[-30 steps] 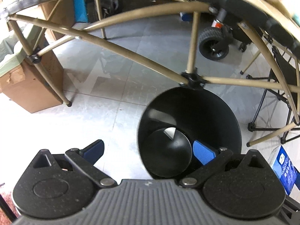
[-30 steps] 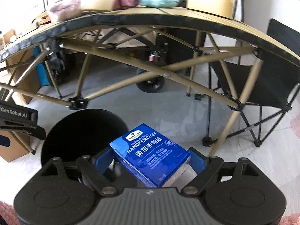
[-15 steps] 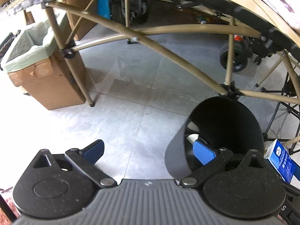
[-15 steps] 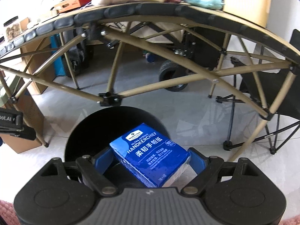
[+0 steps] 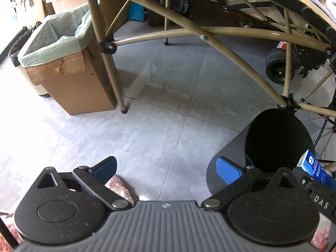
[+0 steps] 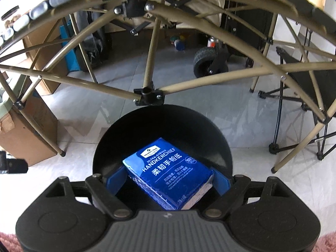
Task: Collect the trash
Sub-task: 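Lower the right gripper over the bin and open it to drop the tissue pack, then raise both tools back up toward the items on the table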
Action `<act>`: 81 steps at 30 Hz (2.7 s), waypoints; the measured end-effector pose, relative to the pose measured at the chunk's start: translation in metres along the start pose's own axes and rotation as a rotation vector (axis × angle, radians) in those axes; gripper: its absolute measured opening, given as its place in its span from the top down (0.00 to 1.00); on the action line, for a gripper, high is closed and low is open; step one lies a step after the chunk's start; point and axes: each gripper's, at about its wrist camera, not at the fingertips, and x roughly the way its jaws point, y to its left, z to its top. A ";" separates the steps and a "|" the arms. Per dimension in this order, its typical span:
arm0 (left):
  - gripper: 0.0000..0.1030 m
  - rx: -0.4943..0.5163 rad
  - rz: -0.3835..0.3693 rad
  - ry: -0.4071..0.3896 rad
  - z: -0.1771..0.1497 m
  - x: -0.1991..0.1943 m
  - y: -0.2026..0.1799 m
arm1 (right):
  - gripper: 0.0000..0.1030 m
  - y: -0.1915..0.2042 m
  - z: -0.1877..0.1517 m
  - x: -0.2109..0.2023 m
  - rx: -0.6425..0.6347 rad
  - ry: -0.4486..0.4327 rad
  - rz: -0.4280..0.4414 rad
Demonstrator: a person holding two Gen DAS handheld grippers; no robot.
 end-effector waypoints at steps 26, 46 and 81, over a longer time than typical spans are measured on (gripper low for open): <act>0.00 -0.017 0.014 0.016 -0.003 0.004 0.014 | 0.00 0.009 0.009 0.013 0.014 0.011 -0.018; 0.00 -0.007 -0.002 -0.056 -0.001 -0.014 0.006 | 0.00 0.003 0.006 -0.008 0.015 -0.058 0.015; 0.00 0.035 -0.179 -0.581 0.030 -0.162 -0.089 | 0.00 -0.073 0.074 -0.180 0.064 -0.693 0.056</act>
